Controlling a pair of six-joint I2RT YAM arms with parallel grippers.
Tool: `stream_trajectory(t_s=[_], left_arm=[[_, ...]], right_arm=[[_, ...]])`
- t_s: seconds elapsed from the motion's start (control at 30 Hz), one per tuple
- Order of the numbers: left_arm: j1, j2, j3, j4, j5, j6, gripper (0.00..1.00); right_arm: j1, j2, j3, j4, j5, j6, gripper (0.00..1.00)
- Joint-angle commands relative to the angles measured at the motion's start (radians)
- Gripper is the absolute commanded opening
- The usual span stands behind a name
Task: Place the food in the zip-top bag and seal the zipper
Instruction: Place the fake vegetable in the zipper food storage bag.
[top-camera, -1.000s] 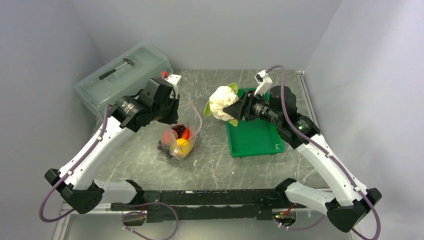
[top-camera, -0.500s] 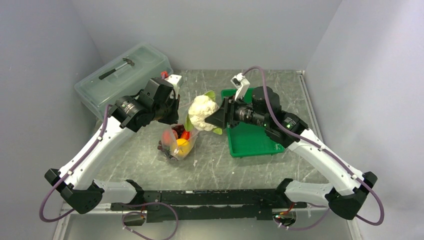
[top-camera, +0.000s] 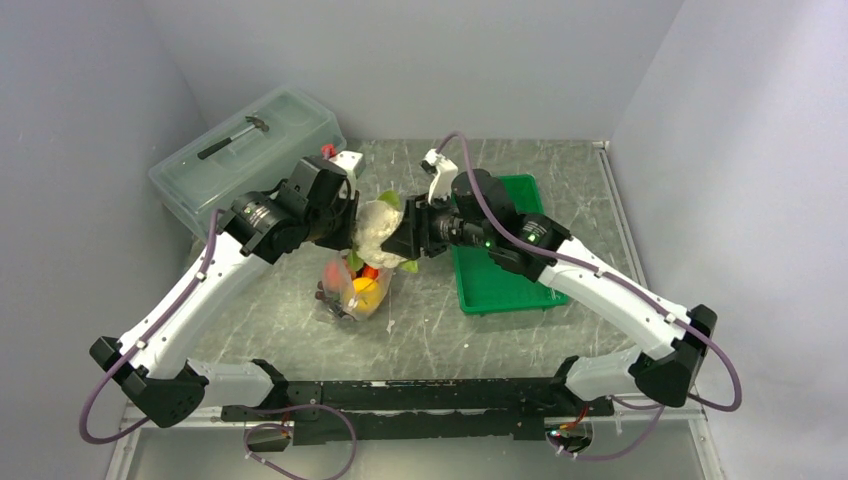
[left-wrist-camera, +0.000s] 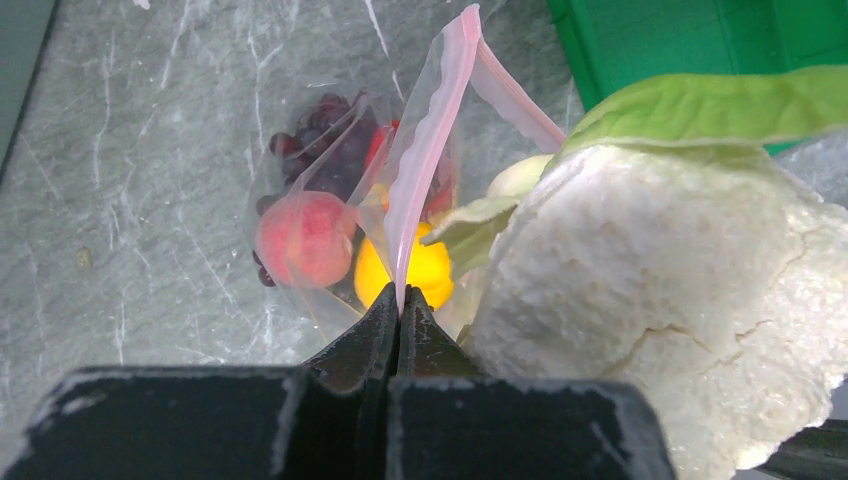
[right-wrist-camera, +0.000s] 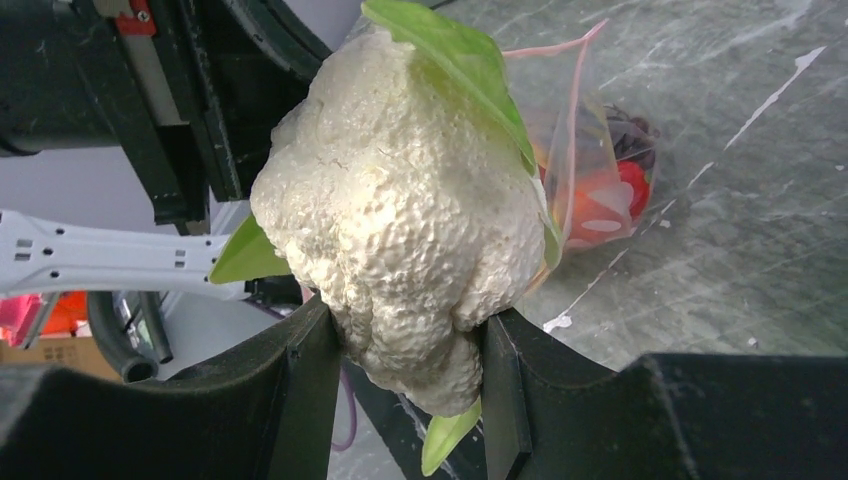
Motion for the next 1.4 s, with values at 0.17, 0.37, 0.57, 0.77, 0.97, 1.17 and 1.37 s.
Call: stream_trajectory(t_s=[0.17, 0.37, 0.57, 0.77, 0.97, 1.17, 1.37], left_arm=[[-0.013, -0.016, 0.027, 0.008, 0.034, -0.022, 0.00], [-0.025, -0.006, 0.043, 0.010, 0.029, -0.022, 0.00], [-0.037, 0.004, 0.057, 0.008, 0.022, -0.021, 0.00], [-0.054, 0.020, 0.070, 0.012, 0.018, -0.024, 0.00], [-0.068, 0.032, 0.076, 0.005, 0.001, -0.025, 0.00], [-0.071, 0.021, 0.061, 0.000, -0.018, -0.028, 0.00], [-0.072, 0.025, 0.079, -0.016, -0.043, -0.021, 0.00]], right_arm=[[0.030, 0.101, 0.122, -0.025, 0.116, 0.038, 0.34], [0.048, 0.157, 0.116, -0.039, 0.127, 0.059, 0.33], [0.074, 0.206, 0.124, -0.103, 0.193, 0.057, 0.33], [0.118, 0.280, 0.172, -0.166, 0.240, 0.051, 0.35], [0.151, 0.297, 0.182, -0.152, 0.258, 0.058, 0.41], [0.151, 0.222, 0.118, -0.078, 0.253, 0.087, 0.43], [0.153, 0.185, 0.104, -0.046, 0.155, 0.088, 0.46]])
